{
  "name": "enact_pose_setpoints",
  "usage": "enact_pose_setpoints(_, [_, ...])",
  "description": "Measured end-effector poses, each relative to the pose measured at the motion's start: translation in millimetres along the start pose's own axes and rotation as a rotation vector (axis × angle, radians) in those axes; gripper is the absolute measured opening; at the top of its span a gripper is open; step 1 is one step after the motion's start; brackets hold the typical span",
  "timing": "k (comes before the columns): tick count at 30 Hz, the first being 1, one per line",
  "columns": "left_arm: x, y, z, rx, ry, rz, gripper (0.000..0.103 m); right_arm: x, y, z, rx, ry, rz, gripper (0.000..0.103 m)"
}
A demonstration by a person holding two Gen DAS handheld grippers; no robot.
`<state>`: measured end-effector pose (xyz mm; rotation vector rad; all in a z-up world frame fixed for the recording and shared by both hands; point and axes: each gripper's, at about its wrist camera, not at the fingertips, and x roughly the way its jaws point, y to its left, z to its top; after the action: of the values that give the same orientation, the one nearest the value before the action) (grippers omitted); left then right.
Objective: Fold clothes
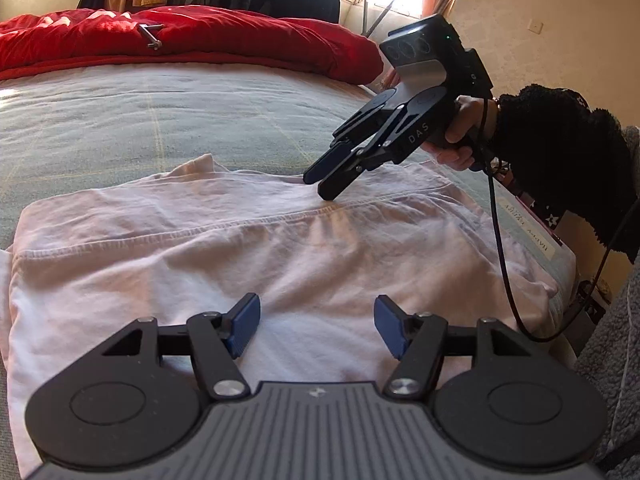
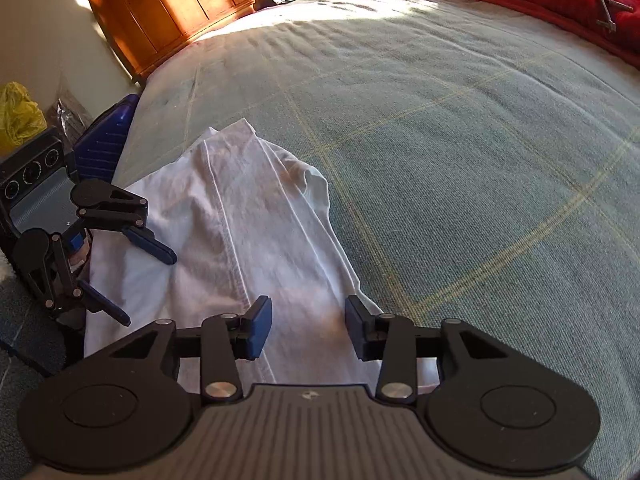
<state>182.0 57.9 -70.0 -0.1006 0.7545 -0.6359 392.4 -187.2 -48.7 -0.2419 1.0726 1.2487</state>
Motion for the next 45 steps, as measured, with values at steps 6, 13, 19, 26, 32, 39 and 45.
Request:
enact_pose_setpoints(6, [4.3,-4.8,1.0,0.008,0.000,0.011,0.070,16.0,-6.4,12.6,0.030,-0.032,0.083,0.058])
enact_pose_setpoints(13, [4.7,-2.9,1.8,0.008,0.001,0.007,0.071,12.2,-3.6,10.6,0.061,-0.037,0.190,0.059])
enact_pose_setpoints(19, [6.2,-3.7,1.4,0.008,-0.003,0.013,0.072,16.5,-5.5,11.7,0.071,-0.044,0.142,0.053])
enact_pose_setpoints(26, [4.5,-4.5,2.5,0.007,-0.001,0.014,0.072,26.5,21.6,14.9,-0.056,-0.013,-0.060,0.006])
enact_pose_setpoints(32, [-0.6,-11.8,4.6,0.055,0.018,0.041,0.076,27.4,82.9,18.2,-0.366,0.009,-0.318,0.001])
enact_pose_setpoints(39, [-8.4,-5.8,5.9,0.021,-0.006,0.096,0.077,42.4,88.7,19.1,-0.404,0.038,-0.436,0.001])
enact_pose_setpoints(45, [-19.4,-3.9,10.9,0.006,-0.045,0.111,0.078,47.2,107.7,19.2,-0.469,0.033,-0.580,0.000])
